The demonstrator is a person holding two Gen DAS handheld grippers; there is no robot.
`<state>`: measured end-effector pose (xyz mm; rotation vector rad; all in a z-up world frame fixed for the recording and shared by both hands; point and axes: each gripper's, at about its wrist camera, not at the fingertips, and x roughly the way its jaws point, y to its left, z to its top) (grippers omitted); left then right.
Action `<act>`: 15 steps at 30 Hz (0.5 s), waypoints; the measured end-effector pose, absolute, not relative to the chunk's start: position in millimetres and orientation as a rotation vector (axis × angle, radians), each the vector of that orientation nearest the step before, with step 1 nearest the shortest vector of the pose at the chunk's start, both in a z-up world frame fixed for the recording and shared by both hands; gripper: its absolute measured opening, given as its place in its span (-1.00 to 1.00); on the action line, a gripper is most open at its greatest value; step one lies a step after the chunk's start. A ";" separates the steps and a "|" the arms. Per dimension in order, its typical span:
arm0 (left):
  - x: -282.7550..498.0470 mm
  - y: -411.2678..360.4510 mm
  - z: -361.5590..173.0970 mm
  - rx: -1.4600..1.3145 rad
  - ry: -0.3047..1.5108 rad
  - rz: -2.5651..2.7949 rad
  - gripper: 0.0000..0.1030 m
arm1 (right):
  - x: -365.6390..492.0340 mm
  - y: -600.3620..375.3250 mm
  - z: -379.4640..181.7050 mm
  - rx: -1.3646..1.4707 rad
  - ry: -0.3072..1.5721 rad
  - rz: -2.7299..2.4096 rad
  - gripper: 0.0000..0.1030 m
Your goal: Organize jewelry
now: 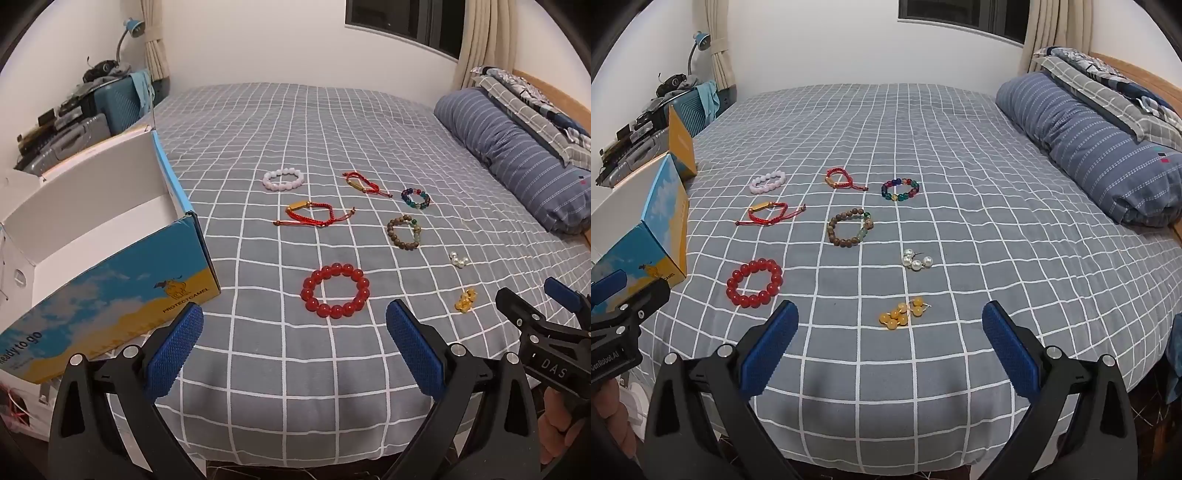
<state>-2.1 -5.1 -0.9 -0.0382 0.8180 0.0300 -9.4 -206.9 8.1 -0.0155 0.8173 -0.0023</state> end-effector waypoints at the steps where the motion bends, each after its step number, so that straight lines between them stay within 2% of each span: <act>1: -2.2 -5.3 -1.1 -0.039 0.819 0.029 0.89 | -9.5 -206.7 7.8 -0.015 0.817 -0.002 0.86; 15: -0.1 -6.8 -0.5 -0.049 0.837 0.008 0.89 | -8.5 -207.7 8.3 -0.013 0.819 -0.004 0.86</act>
